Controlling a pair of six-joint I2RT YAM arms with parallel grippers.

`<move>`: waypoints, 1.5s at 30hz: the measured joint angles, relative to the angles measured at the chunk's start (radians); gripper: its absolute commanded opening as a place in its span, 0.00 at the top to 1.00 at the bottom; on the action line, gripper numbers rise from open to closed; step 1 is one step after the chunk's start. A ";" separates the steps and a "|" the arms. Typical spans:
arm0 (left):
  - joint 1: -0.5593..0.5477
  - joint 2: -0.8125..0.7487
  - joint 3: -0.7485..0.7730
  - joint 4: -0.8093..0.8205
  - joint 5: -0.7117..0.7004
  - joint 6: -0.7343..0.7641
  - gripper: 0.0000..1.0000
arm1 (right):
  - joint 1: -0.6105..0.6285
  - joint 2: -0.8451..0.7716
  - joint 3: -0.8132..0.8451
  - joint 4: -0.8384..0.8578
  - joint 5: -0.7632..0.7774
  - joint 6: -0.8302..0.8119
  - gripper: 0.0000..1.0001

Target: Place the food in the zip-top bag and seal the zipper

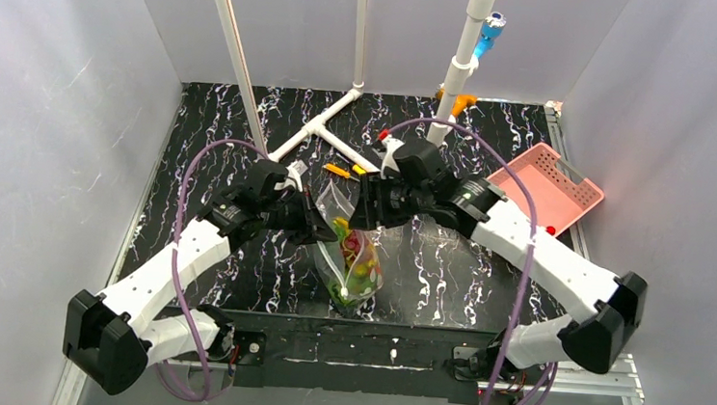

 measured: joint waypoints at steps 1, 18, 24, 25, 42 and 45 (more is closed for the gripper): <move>0.000 -0.004 -0.001 -0.002 -0.003 0.000 1.00 | 0.000 -0.019 0.003 -0.024 0.031 -0.017 0.32; -0.003 -0.026 -0.001 -0.018 -0.009 0.019 1.00 | -0.529 -0.470 -0.097 -0.213 0.518 -0.097 0.14; -0.003 -0.026 0.001 -0.016 -0.002 0.023 1.00 | -0.764 -0.173 -0.132 -0.244 0.505 -0.032 0.20; -0.003 -0.026 0.001 -0.013 -0.001 0.023 1.00 | -0.799 -0.110 -0.124 -0.264 0.502 -0.009 0.20; -0.003 -0.021 0.001 0.022 0.028 0.024 1.00 | -0.996 0.235 -0.058 -0.375 0.521 0.274 0.23; -0.003 -0.021 0.001 0.022 0.029 0.024 1.00 | -1.012 0.256 -0.078 -0.356 0.517 0.286 0.28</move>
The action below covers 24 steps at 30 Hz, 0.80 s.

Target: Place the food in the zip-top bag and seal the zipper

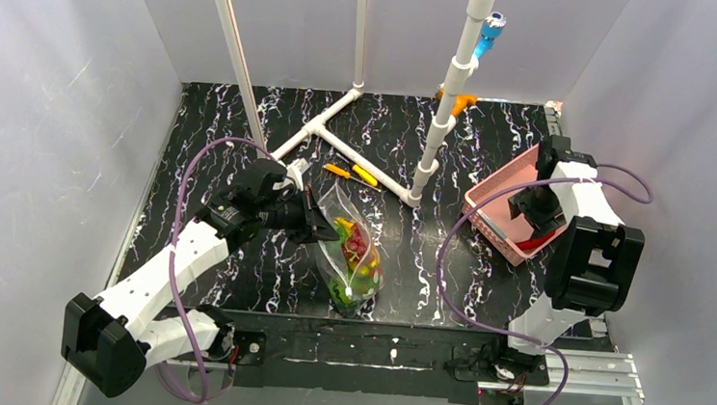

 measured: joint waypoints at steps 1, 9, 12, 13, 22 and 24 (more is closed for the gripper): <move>0.000 0.000 0.000 0.000 0.000 0.000 1.00 | -0.005 0.009 -0.003 0.002 -0.003 0.004 0.29; 0.000 0.000 0.000 0.013 0.006 0.000 1.00 | -0.032 0.106 -0.016 0.050 -0.034 0.014 0.35; 0.000 0.000 0.000 0.013 0.006 0.002 1.00 | -0.036 0.113 -0.038 0.069 -0.038 0.014 0.39; 0.000 0.000 0.000 0.013 0.006 0.003 1.00 | -0.037 0.113 -0.046 0.076 -0.040 0.014 0.42; 0.000 0.000 0.000 0.012 0.010 0.003 1.00 | -0.048 0.157 -0.080 0.144 -0.071 0.002 0.61; 0.000 0.000 0.000 0.011 0.010 0.003 1.00 | -0.049 0.155 -0.088 0.159 -0.079 -0.010 0.69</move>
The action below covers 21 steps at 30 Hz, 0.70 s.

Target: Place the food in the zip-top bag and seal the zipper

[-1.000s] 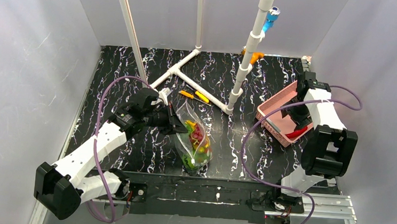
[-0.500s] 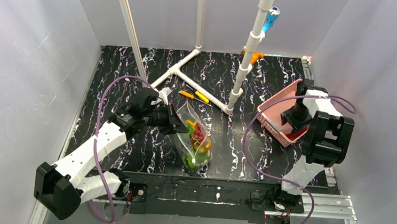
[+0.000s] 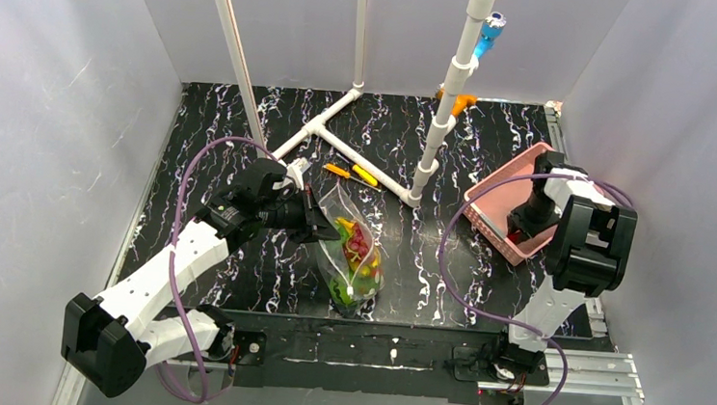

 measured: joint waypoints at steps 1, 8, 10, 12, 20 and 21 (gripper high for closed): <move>0.000 0.000 0.000 0.000 0.000 0.000 1.00 | 0.000 0.000 0.000 0.005 -0.003 -0.007 0.71; 0.000 0.001 0.000 -0.005 -0.003 0.000 1.00 | 0.000 -0.068 0.000 0.023 -0.009 -0.064 0.86; 0.000 0.004 0.005 -0.013 -0.005 0.001 1.00 | 0.004 -0.120 0.000 0.024 -0.011 -0.086 0.87; 0.000 0.007 0.011 -0.018 -0.008 0.000 1.00 | 0.013 -0.192 0.000 0.027 -0.010 -0.110 0.90; 0.000 0.016 0.017 -0.029 -0.015 -0.003 1.00 | 0.070 -0.470 -0.052 0.051 -0.015 -0.192 0.99; 0.000 0.017 0.017 -0.029 -0.016 -0.004 1.00 | 0.082 -0.509 -0.070 0.053 -0.023 -0.203 0.99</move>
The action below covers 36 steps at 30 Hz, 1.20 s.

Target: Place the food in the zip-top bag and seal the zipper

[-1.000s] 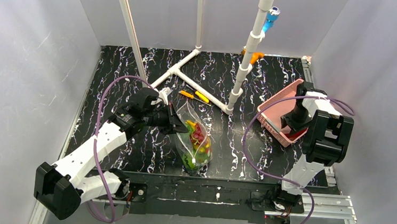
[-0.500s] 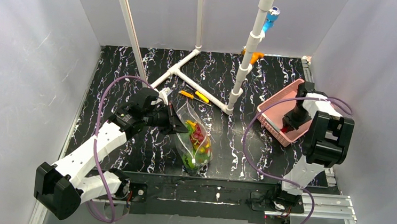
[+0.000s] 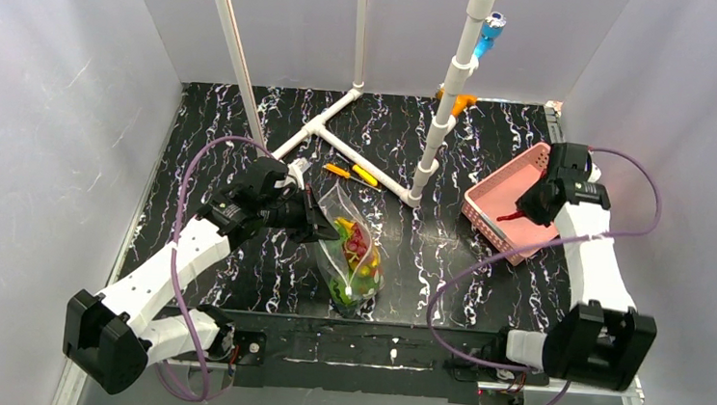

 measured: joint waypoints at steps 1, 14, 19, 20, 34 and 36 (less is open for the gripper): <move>0.000 0.002 0.000 0.000 -0.001 -0.001 1.00 | 0.014 -0.042 -0.021 0.002 -0.007 -0.012 0.99; 0.000 0.005 0.000 -0.019 -0.018 -0.009 1.00 | 0.277 -0.399 -0.210 -0.031 -0.283 -0.140 0.99; 0.000 0.007 0.007 -0.032 -0.026 -0.011 1.00 | 0.443 -0.417 -0.226 -0.032 -0.437 -0.135 0.99; 0.000 0.008 0.013 -0.037 -0.028 -0.010 1.00 | 0.484 -0.417 -0.225 -0.031 -0.465 -0.132 0.99; 0.000 0.008 0.034 -0.077 -0.042 -0.010 1.00 | 0.892 -0.212 0.169 -0.013 -0.549 -0.035 0.99; 0.000 0.008 0.036 -0.080 -0.045 -0.010 1.00 | 0.922 -0.175 0.208 0.004 -0.556 -0.018 0.99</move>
